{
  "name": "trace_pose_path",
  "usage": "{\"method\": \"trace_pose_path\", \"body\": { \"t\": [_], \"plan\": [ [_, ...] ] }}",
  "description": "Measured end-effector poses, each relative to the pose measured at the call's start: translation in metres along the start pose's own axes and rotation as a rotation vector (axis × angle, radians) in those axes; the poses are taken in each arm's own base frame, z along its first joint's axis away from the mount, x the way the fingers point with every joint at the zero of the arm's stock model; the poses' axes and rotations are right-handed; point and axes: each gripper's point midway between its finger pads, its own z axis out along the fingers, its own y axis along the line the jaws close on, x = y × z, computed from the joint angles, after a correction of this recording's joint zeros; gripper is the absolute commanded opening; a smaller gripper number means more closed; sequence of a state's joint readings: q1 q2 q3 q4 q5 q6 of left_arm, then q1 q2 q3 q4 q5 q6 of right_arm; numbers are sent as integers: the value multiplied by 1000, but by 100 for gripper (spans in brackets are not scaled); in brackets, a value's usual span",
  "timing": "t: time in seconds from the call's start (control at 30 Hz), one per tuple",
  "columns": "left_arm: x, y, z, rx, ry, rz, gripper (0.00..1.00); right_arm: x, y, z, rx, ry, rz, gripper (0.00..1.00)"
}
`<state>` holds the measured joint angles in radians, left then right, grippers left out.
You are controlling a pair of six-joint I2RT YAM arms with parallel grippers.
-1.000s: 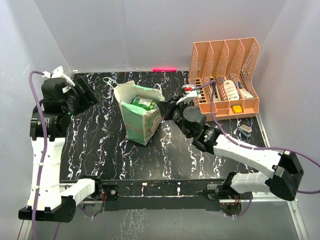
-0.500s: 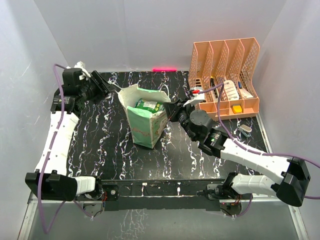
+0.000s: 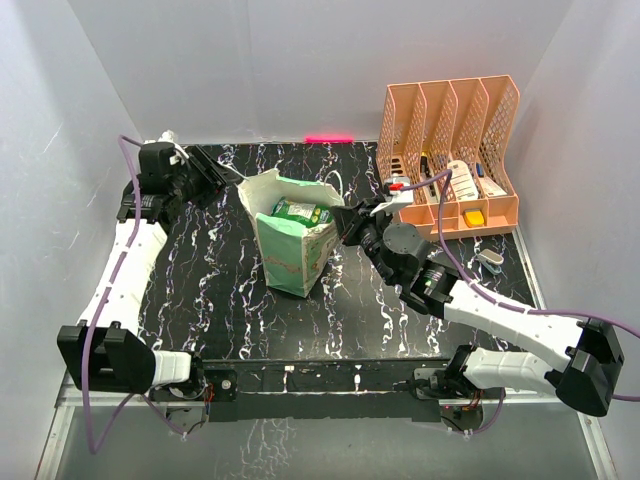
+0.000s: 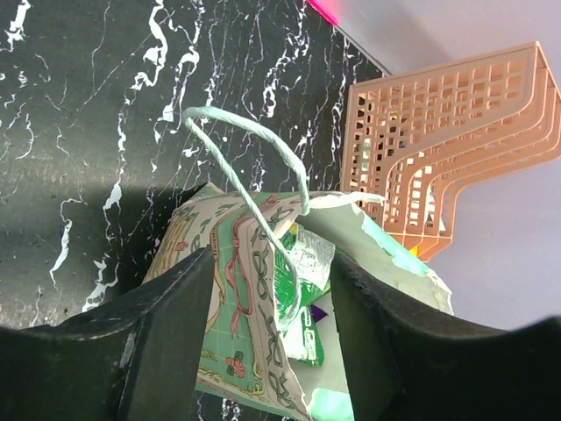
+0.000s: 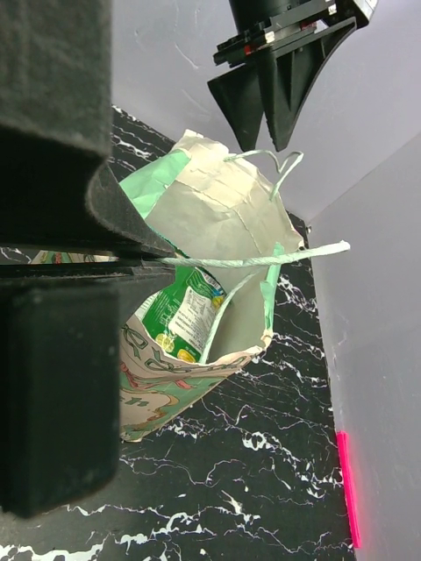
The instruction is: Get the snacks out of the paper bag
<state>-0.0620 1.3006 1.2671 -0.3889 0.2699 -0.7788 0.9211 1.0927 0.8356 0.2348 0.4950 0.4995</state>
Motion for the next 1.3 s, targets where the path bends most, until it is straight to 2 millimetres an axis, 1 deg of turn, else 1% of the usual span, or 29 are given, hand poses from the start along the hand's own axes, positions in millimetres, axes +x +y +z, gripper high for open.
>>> {"method": "trace_pose_path", "body": {
  "t": [0.07,0.1,0.13,0.17,0.2,0.3,0.4,0.5,0.57,0.67,0.9,1.07,1.13,1.2,1.3],
  "plan": [
    [0,3,2,-11,-1,-2,45,0,0,0,0,0,1,7],
    [-1,4,3,-18,-3,-2,44,0,0,0,0,0,1,7],
    [-1,6,6,-25,-1,-3,43,0,0,0,0,0,2,7],
    [2,13,14,-49,14,-9,42,0,0,0,0,0,4,7],
    [2,14,15,-51,16,-11,42,0,0,0,0,0,4,7],
    [7,24,27,-79,44,-20,41,0,0,0,1,1,4,7],
    [11,32,37,-101,65,-26,41,1,0,0,1,1,7,7],
    [13,38,43,-121,76,-28,46,1,0,1,2,2,8,7],
    [13,40,45,-124,77,-28,46,2,0,2,3,4,13,7],
    [11,38,47,-120,67,-28,49,2,2,3,3,5,23,7],
    [-3,27,55,-72,13,-54,49,2,5,8,3,7,25,7],
    [-4,33,66,-66,-2,-96,48,2,6,10,6,9,21,7],
    [-2,37,71,-62,-8,-115,45,2,5,10,9,9,20,7],
    [-3,39,76,-45,-21,-143,39,1,5,10,11,8,19,7],
    [-2,40,84,-13,-31,-189,36,1,5,10,12,7,19,7]
  ]
}}
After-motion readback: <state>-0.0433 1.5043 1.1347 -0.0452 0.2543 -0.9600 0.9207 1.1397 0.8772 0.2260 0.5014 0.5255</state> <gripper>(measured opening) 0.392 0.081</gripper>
